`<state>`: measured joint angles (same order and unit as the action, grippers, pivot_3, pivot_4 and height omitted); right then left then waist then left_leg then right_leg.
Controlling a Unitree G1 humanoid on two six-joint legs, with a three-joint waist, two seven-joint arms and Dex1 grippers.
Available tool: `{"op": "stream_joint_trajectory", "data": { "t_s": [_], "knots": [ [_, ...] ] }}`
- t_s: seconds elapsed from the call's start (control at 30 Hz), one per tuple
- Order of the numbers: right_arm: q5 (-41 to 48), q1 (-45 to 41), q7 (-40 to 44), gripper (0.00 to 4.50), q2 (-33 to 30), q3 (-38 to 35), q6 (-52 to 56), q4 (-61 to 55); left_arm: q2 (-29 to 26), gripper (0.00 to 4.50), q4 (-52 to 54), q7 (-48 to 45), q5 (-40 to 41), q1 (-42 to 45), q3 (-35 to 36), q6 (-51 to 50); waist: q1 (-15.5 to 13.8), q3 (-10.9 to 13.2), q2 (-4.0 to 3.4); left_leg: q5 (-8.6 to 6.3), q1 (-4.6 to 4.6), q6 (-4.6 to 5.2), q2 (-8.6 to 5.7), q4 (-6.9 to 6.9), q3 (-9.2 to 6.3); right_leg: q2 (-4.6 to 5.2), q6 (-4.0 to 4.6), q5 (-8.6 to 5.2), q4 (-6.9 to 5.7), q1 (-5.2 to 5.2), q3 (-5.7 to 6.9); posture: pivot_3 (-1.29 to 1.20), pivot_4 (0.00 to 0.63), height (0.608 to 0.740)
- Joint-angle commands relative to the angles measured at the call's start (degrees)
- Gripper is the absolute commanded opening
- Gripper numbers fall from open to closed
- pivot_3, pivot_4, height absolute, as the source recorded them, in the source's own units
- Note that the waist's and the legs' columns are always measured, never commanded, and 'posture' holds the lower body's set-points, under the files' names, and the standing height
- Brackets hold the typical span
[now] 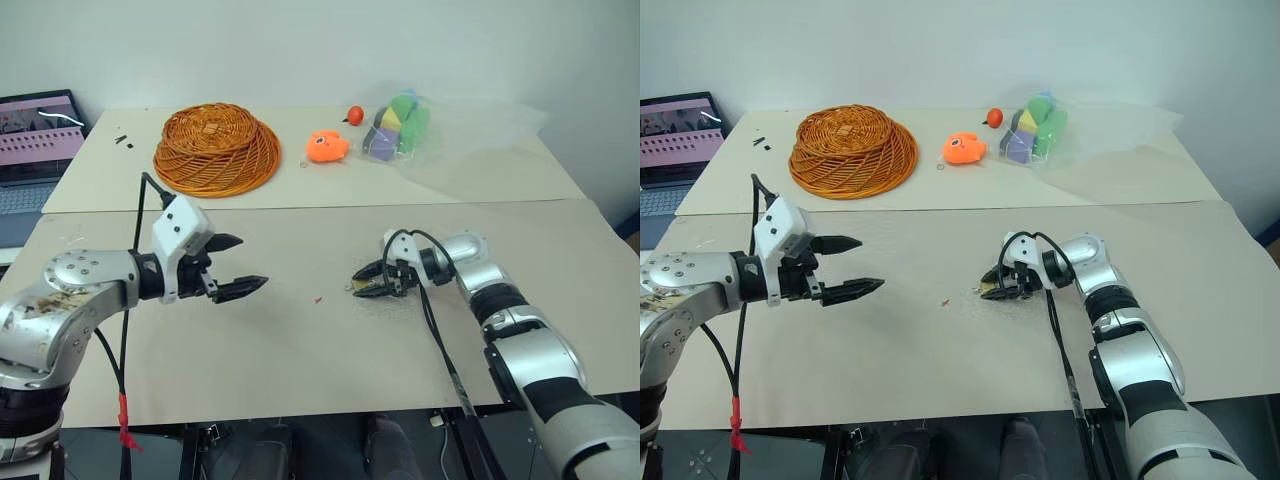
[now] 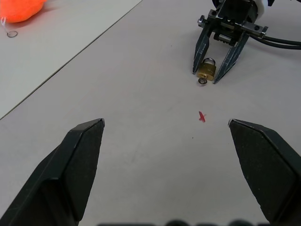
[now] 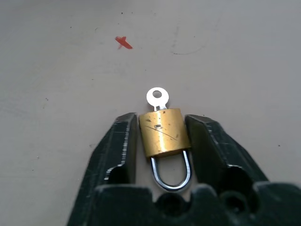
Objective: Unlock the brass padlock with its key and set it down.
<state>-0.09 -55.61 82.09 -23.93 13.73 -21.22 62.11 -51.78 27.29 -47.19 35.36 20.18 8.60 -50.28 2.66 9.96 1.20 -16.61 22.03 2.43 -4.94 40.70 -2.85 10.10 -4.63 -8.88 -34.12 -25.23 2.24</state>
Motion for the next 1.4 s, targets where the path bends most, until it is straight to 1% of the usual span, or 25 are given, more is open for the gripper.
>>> {"op": "stream_joint_trajectory", "data": {
  "t_s": [0.03,0.23,0.37,0.5,0.63,0.7,0.8,0.93,1.07,1.13,1.27,1.4],
  "knots": [
    [-1.16,-0.14,-0.27,0.91,-0.56,-0.48,-1.59,-0.16,-0.86,4.5,1.74,0.26,0.21,0.16,1.76,0.97,0.0,0.0,0.0,0.0,0.0,0.0,0.0,0.0,0.0,0.0,0.0,0.0,0.0,0.0,0.0,0.0,0.15,0.739],
    [-0.95,0.59,0.28,0.91,-1.45,-1.26,-0.66,-2.26,-0.18,4.5,1.13,0.23,0.42,1.13,0.79,1.28,-0.02,0.0,0.0,0.0,-0.02,0.0,0.0,0.0,0.0,0.0,0.0,0.0,-0.01,0.02,0.0,0.0,0.15,0.739],
    [0.89,1.63,0.95,0.91,-2.39,-2.38,1.9,-8.64,1.04,4.5,0.43,0.13,2.23,2.49,0.48,0.29,-0.14,0.01,-0.01,0.0,0.01,0.0,-0.01,0.0,-0.01,0.0,0.0,0.0,0.0,0.0,0.0,0.0,0.15,0.739],
    [3.32,5.66,2.06,0.91,-3.66,-2.54,8.82,-22.29,1.88,4.5,-1.17,-0.15,1.94,3.91,-0.99,0.61,-0.09,0.01,-0.01,0.0,0.02,0.0,0.0,0.0,-0.01,0.0,0.0,0.0,-0.02,-0.02,0.0,0.0,0.15,0.739],
    [7.47,13.42,1.16,0.91,-3.08,-1.23,20.56,-40.05,2.74,4.5,-2.99,-0.86,1.13,5.36,-3.17,1.79,-0.15,0.01,-0.01,0.0,0.01,0.0,0.01,0.0,-0.01,-0.01,0.0,0.0,-0.04,-0.02,0.0,0.0,0.15,0.739],
    [7.41,16.71,-1.01,0.91,-1.67,0.17,23.52,-44.81,3.31,4.5,-4.01,-1.04,0.48,6.23,-4.42,2.47,-0.19,0.01,-0.01,0.0,0.02,0.0,0.0,0.0,-0.01,-0.01,0.0,0.0,-0.06,-0.03,0.0,0.0,0.15,0.739],
    [6.61,18.81,-4.14,0.91,0.46,1.52,25.89,-48.1,3.97,4.5,-5.07,-1.88,0.36,7.85,-5.9,2.55,-0.28,0.01,-0.01,0.0,0.0,0.0,-0.02,0.01,0.0,-0.01,0.0,0.0,-0.08,-0.02,-0.02,0.0,0.15,0.739],
    [7.26,18.34,-6.01,0.91,0.32,1.25,28.2,-50.43,4.48,4.5,-5.68,-2.68,2.47,8.05,-5.56,0.51,-0.3,0.01,-0.01,0.0,0.01,0.0,-0.04,0.01,-0.01,-0.01,0.0,0.0,-0.09,-0.05,-0.04,0.0,0.15,0.739],
    [7.55,17.98,-7.16,0.91,0.19,1.34,28.45,-50.33,3.63,4.5,-7.65,-3.12,-0.83,6.18,-7.4,2.38,-0.27,0.01,-0.01,0.0,0.0,0.0,-0.05,0.01,0.0,-0.01,0.0,0.0,-0.06,-0.04,-0.03,0.0,0.15,0.739],
    [7.41,18.6,-7.52,0.91,0.39,1.92,28.03,-49.86,4.24,4.5,-8.09,-2.69,-1.11,6.3,-7.49,2.43,-0.28,0.01,-0.01,0.0,-0.01,0.0,-0.07,0.0,0.0,-0.06,0.0,0.0,-0.06,-0.04,-0.02,0.0,0.15,0.739],
    [6.05,19.55,-9.07,0.91,1.85,3.36,25.79,-46.76,5.64,4.5,-8.34,-2.14,-1.57,7.42,-7.45,2.76,-0.27,0.01,-0.01,0.0,0.01,0.0,-0.06,0.0,-0.01,-0.06,0.0,0.0,-0.05,-0.04,-0.03,0.0,0.15,0.739],
    [4.89,18.74,-10.05,0.91,2.83,4.03,23.44,-42.45,5.77,4.5,-8.54,-2.31,-2.14,8.22,-7.27,2.87,-0.26,0.01,-0.01,0.0,0.01,0.0,-0.07,0.0,0.0,-0.06,0.0,0.0,-0.05,-0.04,-0.03,0.0,0.15,0.739]
  ]
}}
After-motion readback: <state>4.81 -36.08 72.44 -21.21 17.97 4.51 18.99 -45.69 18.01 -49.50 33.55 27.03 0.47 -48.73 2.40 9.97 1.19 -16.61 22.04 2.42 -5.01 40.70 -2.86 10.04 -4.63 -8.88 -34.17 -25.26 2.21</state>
